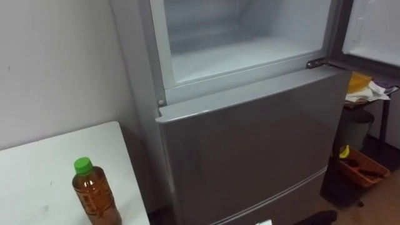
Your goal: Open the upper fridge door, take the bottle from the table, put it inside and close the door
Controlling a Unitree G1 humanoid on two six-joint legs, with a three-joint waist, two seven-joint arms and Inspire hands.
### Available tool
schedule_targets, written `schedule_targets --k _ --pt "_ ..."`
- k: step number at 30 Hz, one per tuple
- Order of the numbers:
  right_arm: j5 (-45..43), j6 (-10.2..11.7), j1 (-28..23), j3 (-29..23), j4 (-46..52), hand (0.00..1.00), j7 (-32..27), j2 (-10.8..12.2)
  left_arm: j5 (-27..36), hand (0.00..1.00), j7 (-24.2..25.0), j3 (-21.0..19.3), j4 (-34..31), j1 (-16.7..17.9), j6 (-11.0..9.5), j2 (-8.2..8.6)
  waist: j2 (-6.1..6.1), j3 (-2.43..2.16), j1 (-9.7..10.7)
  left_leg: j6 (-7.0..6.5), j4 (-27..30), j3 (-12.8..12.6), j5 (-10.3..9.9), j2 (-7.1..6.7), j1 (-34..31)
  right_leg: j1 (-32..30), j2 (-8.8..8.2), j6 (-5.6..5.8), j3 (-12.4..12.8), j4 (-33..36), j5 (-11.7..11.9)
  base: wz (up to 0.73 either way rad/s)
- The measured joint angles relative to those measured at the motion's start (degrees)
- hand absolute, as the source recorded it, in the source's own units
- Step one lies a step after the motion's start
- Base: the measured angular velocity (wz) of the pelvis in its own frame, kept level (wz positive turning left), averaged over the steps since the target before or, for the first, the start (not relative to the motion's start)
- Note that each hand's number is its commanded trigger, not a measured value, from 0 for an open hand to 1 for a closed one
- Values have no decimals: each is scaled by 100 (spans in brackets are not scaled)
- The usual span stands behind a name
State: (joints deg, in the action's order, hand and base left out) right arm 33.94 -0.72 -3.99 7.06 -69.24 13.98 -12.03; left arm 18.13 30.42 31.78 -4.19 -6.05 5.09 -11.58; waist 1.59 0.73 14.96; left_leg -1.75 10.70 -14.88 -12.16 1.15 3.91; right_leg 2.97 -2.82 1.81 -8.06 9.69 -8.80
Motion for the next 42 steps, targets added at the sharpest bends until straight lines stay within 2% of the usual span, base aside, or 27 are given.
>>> schedule_targets --k 2,4,7,11,15,18,20,22,24,29,31,34,38,42 --pt "-34 -9 -48 8 50 0 -20 32 -21 0 -28 -38 170 217 2 -76 -73 -25 -132 15 8 1 10 8 12 5 8 -9 4 8 1 -2" --pt "-155 -1 -63 -16 55 0 -25 99 -201 0 -79 -268 330 593 3 -154 -156 -50 -292 20 21 2 11 24 2 4 22 -22 -1 -5 4 0" --pt "-328 18 -70 -99 55 0 -41 111 -414 0 -258 -595 344 982 2 -165 -173 -46 -488 20 12 21 9 32 -9 -6 14 -22 -15 -5 3 3" --pt "-439 21 -98 -128 91 0 -3 115 -626 0 -436 -941 683 1183 -55 -177 -175 -45 -711 17 14 109 12 24 -19 17 -2 -19 -82 -9 -6 10" --pt "-714 22 -166 -183 212 0 8 125 -1219 0 -711 -1333 1136 1516 -107 -148 -190 -38 -866 21 6 136 11 10 -29 19 -6 -31 -143 7 -37 5" --pt "-719 25 -171 -200 210 0 75 125 -1269 0 -943 -1478 1732 1626 -159 -142 -213 -26 -922 31 16 195 11 0 -52 100 -6 -36 -208 -7 -60 12" --pt "-720 35 -180 -203 209 0 120 125 -1280 0 -1072 -1568 1905 1754 -190 -160 -211 -35 -916 37 38 274 8 -10 -88 110 -18 -39 -293 -8 -78 22" --pt "-748 68 -189 -208 214 0 134 128 -1425 0 -1297 -1625 2163 1906 -390 -153 -220 -30 -928 40 70 337 9 -14 -95 106 -23 -39 -359 -17 -84 16" --pt "-753 72 -223 -208 234 0 162 129 -1583 0 -1443 -1720 2619 1955 -567 -75 -209 -28 -1017 45 64 337 6 -15 -27 180 -22 -38 -364 -28 -96 2" --pt "-759 92 -298 -196 265 0 257 154 -1897 0 -1908 -1852 3567 1994 -603 -5 -213 -35 -1089 62 83 418 -6 -18 -29 202 -26 -48 -461 -8 -151 10" --pt "-754 114 -295 -195 254 0 254 158 -2007 0 -2124 -1971 4023 2000 -766 76 -195 -44 -1107 67 84 418 -3 -15 -24 212 -26 -51 -474 -9 -153 0" --pt "-749 178 -315 -197 226 0 242 187 -2002 0 -2424 -2179 4618 2006 -926 208 -198 -47 -1127 70 71 418 -1 -15 -31 210 -27 -53 -497 -20 -154 0" --pt "-756 212 -397 -212 230 0 235 200 -1980 0 -2653 -2433 5144 2006 -981 340 -204 -55 -1216 70 48 449 -2 -25 -28 202 -31 -51 -483 -15 -158 0" --pt "-756 211 -423 -340 216 0 178 273 -1628 0 -3038 -2820 5803 2051 -1070 439 -231 -71 -1229 70 52 490 -2 -36 -2 261 -35 -51 -519 -32 -158 5"
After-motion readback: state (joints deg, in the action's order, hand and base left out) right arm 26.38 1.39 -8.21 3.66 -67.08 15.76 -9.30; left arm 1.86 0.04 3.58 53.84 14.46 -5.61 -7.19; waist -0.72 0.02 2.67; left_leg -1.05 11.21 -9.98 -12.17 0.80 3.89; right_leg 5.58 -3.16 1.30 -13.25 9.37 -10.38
